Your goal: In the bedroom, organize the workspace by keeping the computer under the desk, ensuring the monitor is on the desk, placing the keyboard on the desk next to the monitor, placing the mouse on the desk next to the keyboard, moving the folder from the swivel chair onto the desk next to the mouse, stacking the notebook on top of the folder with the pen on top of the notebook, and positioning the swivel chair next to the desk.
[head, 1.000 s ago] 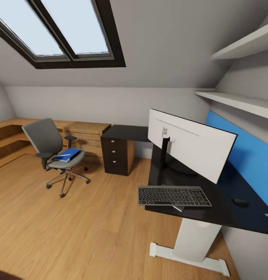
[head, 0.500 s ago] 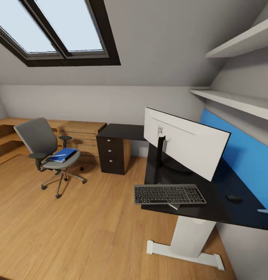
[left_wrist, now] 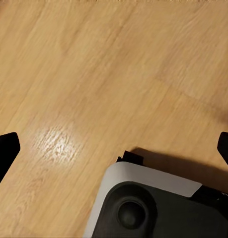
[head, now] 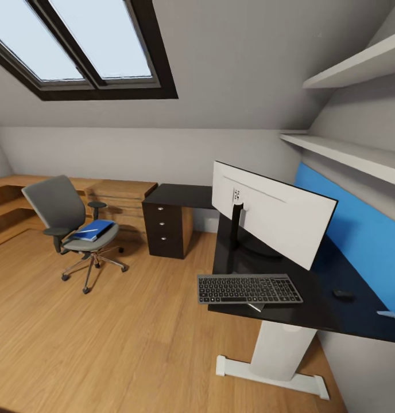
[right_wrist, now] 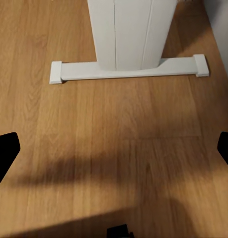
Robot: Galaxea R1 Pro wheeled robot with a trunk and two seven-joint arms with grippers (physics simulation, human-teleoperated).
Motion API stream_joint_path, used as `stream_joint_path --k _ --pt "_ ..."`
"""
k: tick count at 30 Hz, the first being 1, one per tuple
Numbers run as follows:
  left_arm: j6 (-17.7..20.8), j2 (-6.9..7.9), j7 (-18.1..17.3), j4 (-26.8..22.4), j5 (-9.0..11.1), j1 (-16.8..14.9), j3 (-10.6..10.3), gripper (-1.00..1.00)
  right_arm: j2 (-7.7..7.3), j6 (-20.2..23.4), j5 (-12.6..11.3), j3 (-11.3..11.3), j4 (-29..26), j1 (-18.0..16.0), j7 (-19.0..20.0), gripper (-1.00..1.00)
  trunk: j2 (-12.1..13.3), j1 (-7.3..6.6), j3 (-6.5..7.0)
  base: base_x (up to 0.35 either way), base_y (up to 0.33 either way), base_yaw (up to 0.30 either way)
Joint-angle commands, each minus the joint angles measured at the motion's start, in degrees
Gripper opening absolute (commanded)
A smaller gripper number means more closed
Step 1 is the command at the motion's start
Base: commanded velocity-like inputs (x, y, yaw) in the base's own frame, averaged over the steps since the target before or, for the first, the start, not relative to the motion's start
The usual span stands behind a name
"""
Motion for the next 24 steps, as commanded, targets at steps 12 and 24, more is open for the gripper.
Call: stream_joint_path --k 12,24 --pt "-0.15 -0.01 0.21 0.08 0.01 -0.08 0.0 1.0 -0.16 -0.22 -0.24 -0.51 0.1 -0.06 0.6 1.0 4.78 -2.64 2.28 0.0 0.0 -0.078" --pt "-0.15 -0.01 0.21 0.04 0.04 -0.08 0.01 1.0 -0.13 -0.2 -0.24 -0.5 0.1 -0.06 0.59 1.0 9.6 -5.27 4.94 0.0 0.0 -0.214"
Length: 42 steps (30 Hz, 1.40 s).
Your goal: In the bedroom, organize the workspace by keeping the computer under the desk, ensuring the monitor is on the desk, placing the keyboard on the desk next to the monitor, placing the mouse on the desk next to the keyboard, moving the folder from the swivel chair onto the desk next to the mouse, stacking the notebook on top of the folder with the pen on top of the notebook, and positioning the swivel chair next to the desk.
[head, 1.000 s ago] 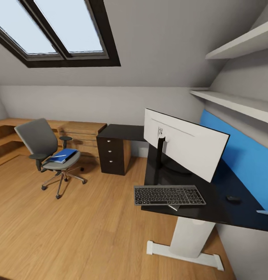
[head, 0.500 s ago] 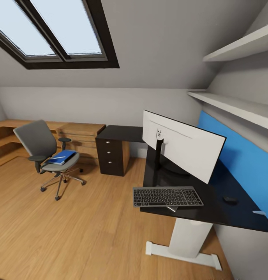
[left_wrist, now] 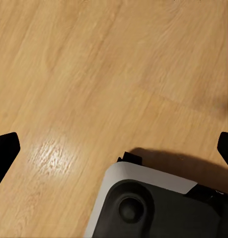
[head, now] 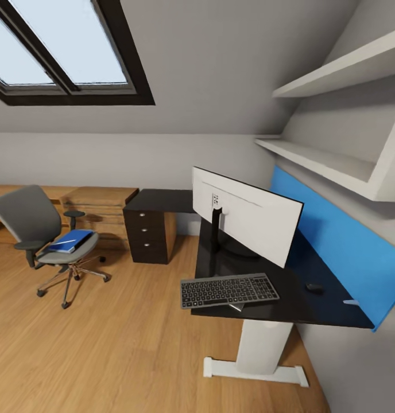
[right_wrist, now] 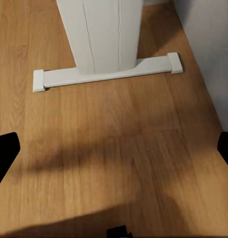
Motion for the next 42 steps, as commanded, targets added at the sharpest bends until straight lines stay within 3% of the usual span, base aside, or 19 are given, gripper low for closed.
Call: stream_joint_path --k 1,7,9,10,11,14,17,20,24,25,26,27,28,32,33,34,36,38,42 --pt "-0.12 0.0 0.16 0.02 -0.05 -0.01 0.0 1.0 -0.01 -0.16 -0.24 -0.43 0.1 -0.06 0.59 1.0 0.36 -0.22 0.13 0.0 0.0 -0.095" --pt "-0.14 -0.01 0.15 0.01 -0.1 -0.03 0.0 1.0 -0.01 -0.56 -0.35 -0.41 -0.37 -0.06 0.74 1.0 0.76 -0.44 0.33 0.0 0.0 -0.021" --pt "-0.14 0.09 0.15 0.04 -0.07 -0.02 0.01 1.0 -0.11 -0.39 -0.65 -0.58 -3.64 -0.06 0.47 1.0 0.76 -0.44 0.33 0.0 0.0 -0.002" --pt "-0.15 0.12 0.15 0.05 -0.06 -0.03 0.01 1.0 -0.25 -0.25 -0.83 -0.7 -6.57 -0.06 0.17 1.0 0.76 -0.44 0.33 0.0 0.0 -0.001" --pt "-0.14 0.21 0.16 0.03 -0.05 -0.01 0.05 1.0 -0.98 1.28 -1.92 -1.0 -15.45 -0.08 -2.27 1.0 0.76 -0.44 0.33 0.0 0.0 0.0" --pt "-0.34 0.24 0.16 0.0 -0.05 -0.01 0.06 1.0 -2.35 4.88 -2.99 -1.25 -23.06 -0.12 -6.33 1.0 0.76 -0.44 0.33 0.0 0.0 0.0" --pt "-0.45 0.21 0.16 -0.02 -0.05 0.0 0.05 1.0 -4.79 12.09 -3.73 -1.4 -33.64 -0.14 -11.3 1.0 0.76 -0.44 0.33 0.0 0.0 0.0" --pt "-0.63 0.18 0.16 -0.01 -0.03 -0.01 0.05 1.0 -7.07 19.23 -4.54 -2.58 -43.03 -0.15 -13.6 1.0 0.76 -0.44 0.33 0.0 0.0 0.0" --pt "-0.78 0.23 0.19 -0.02 0.05 -0.01 0.1 1.0 -8.31 27.35 -5.1 -5.74 -51.07 -0.24 -14.89 1.0 0.76 -0.44 0.33 0.0 0.0 0.0" --pt "-0.81 0.24 0.19 -0.02 0.08 0.01 0.12 1.0 -8.56 31.2 -5.18 -6.79 -53.62 -0.38 -15.42 1.0 0.76 -0.44 0.33 0.0 0.0 0.0" --pt "-0.84 0.25 0.17 -0.03 0.06 0.0 0.14 1.0 -8.95 41.11 -5.29 -8.15 -57.6 -2.08 -16.95 1.0 0.76 -0.44 0.33 0.0 0.0 0.0" --pt "-0.84 0.25 0.16 -0.03 0.05 -0.02 0.15 1.0 -9.14 44.44 -5.29 -8.39 -58.44 -3.93 -17.74 1.0 0.76 -0.44 0.33 0.0 0.0 0.0" --pt "-0.77 0.3 0.16 -0.07 0.0 -0.03 0.1 1.0 -9.53 51.01 -5.2 -8.7 -59.1 -10.71 -20.79 1.0 0.76 -0.44 0.33 0.0 0.0 0.0" --pt "-0.4 0.38 0.59 -0.91 0.01 -0.04 0.11 1.0 -9.74 56.17 -5.14 -8.78 -57.39 -17.87 -25.4 1.0 0.76 -0.44 0.33 0.0 0.0 0.0" --pt "-0.17 0.29 0.84 -3.4 0.07 -0.05 0.13 1.0 -9.9 57.85 -5.08 -8.79 -54.21 -22.13 -27.78 1.0 0.76 -0.44 0.33 0.0 0.0 0.0" --pt "-0.06 0.25 0.89 -4.53 0.08 -0.05 0.14 1.0 -9.99 58.21 -5.04 -8.8 -52.76 -23.64 -28.45 1.0 0.76 -0.44 0.33 0.0 0.0 0.0" --pt "0.94 0.06 1.12 -10.48 0.13 -0.05 0.15 1.0 -10.78 59.1 -4.92 -8.65 -45.86 -29.95 -30.03 1.0 0.76 -0.44 0.33 0.0 0.0 0.0" --pt "6.34 -0.15 2.35 -19.62 0.19 -0.05 0.2 1.0 -11.33 59.39 -4.95 -8.46 -36.88 -36.5 -30.58 1.0 0.76 -0.44 0.33 0.0 0.0 0.0" --pt "25.07 -1.03 6.77 -36.46 0.43 -0.05 0.26 1.0 -11.52 59.15 -4.94 -8.2 -30.45 -40.4 -27.34 1.0 0.76 -0.44 0.33 0.0 0.0 0.0"
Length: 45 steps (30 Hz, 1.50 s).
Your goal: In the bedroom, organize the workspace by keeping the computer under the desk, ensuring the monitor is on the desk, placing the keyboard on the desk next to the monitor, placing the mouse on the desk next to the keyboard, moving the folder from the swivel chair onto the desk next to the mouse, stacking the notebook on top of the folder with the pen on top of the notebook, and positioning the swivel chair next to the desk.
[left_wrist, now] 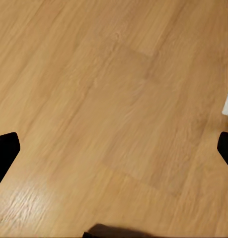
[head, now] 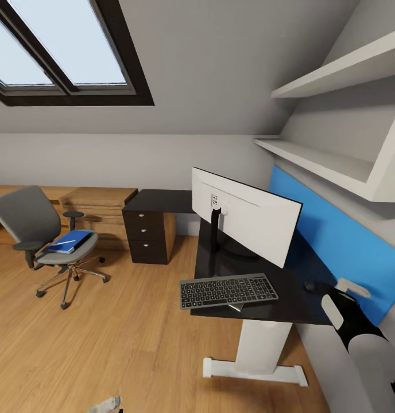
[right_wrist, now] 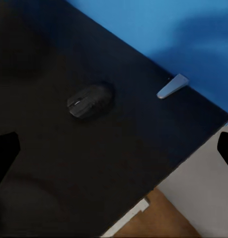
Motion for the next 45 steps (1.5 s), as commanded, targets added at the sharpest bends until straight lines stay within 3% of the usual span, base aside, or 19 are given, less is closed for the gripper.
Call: stream_joint_path --k 1,5,7,10,13,17,41,45 --pt "3.3 -0.17 0.51 -3.82 1.1 -0.01 0.1 1.0 0.03 0.09 -0.26 0.21 0.44 -0.32 1.02 1.0 -0.06 0.01 -0.09 0.0 0.0 0.0" --pt "7.91 -0.36 1.0 -10.03 4.17 -0.03 0.09 1.0 0.05 -0.11 0.3 0.87 1.24 -0.72 3.5 1.0 -0.06 0.01 -0.09 0.0 0.0 0.0" --pt "8.23 -0.05 0.93 -8.2 5.04 -0.01 0.23 1.0 0.16 0.19 0.42 0.97 1.4 -0.81 3.64 1.0 -0.06 0.01 -0.09 0.0 0.0 0.0" --pt "5.1 0.28 0.94 -7.41 5.17 -0.01 0.26 1.0 0.04 1.51 0.39 0.9 1.34 -0.82 2.63 1.0 -0.06 0.01 -0.09 0.0 0.0 0.0" --pt "-0.59 0.36 1.0 -6.97 5.22 -0.06 0.18 1.0 -0.06 6.36 0.26 0.84 1.22 -0.83 1.02 1.0 -0.06 0.01 -0.09 0.0 0.0 0.0" --pt "-2.87 0.44 1.01 -6.84 5.23 -0.09 0.22 1.0 -0.37 8.42 0.27 0.83 1.19 -0.83 0.53 1.0 -0.06 0.01 -0.09 0.0 0.0 0.0" --pt "-3.05 0.38 1.01 -5.44 5.24 -0.1 0.15 1.0 -1.67 8.38 0.34 0.55 1.37 -0.83 0.05 1.0 -0.06 0.01 -0.09 0.232 -0.001 0.0" --pt "-3.08 0.38 1.12 -5.03 5.24 -0.1 0.14 1.0 -2.31 8.28 0.24 -2.31 1.37 -0.83 -2.33 1.0 -0.06 0.01 -0.09 0.178 -0.051 0.0"
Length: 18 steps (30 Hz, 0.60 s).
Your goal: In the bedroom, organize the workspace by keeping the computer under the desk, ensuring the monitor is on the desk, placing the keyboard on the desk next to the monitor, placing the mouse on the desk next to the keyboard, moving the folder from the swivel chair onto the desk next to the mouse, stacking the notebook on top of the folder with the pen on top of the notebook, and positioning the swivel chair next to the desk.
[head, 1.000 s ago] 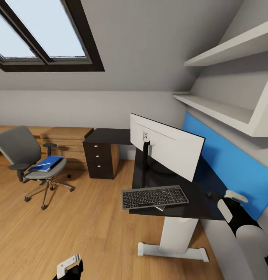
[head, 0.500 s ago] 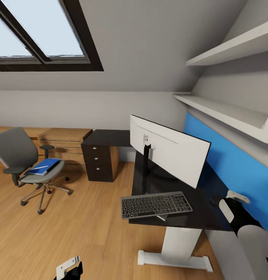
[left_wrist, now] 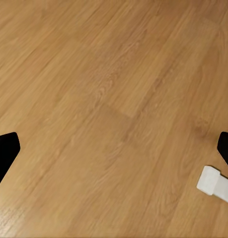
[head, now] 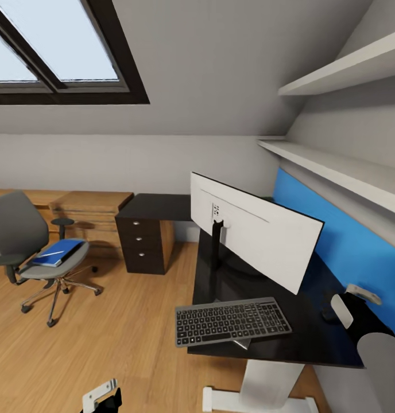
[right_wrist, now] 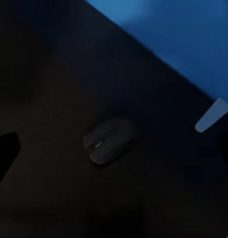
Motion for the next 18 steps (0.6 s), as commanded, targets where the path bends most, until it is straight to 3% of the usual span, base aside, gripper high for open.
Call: stream_joint_path --k 1,5,10,18 --pt "-0.22 -0.02 0.1 0.15 0.5 -0.03 0.02 1.0 -0.17 0.16 -0.51 -1.09 -0.11 -0.02 -0.52 1.0 -0.06 0.02 -0.08 0.071 -0.025 0.0" --pt "-0.25 -0.02 0.19 0.41 0.57 -0.03 0.02 1.0 -1.02 0.08 -0.47 -4.75 -0.12 -0.02 -0.88 1.0 -0.06 0.02 -0.08 0.026 -0.009 0.0" --pt "-0.25 -0.04 0.01 0.44 0.55 -0.03 0.02 1.0 -1.52 0.07 -0.52 -5.56 -0.11 -0.02 -0.94 1.0 -0.06 0.02 -0.08 0.028 -0.002 0.0" --pt "-0.25 -0.19 0.1 0.56 0.55 -0.03 0.02 1.0 -1.78 0.1 -0.54 -5.86 -0.11 -0.02 -0.98 1.0 -0.06 0.02 -0.08 0.15 0.0 0.0"
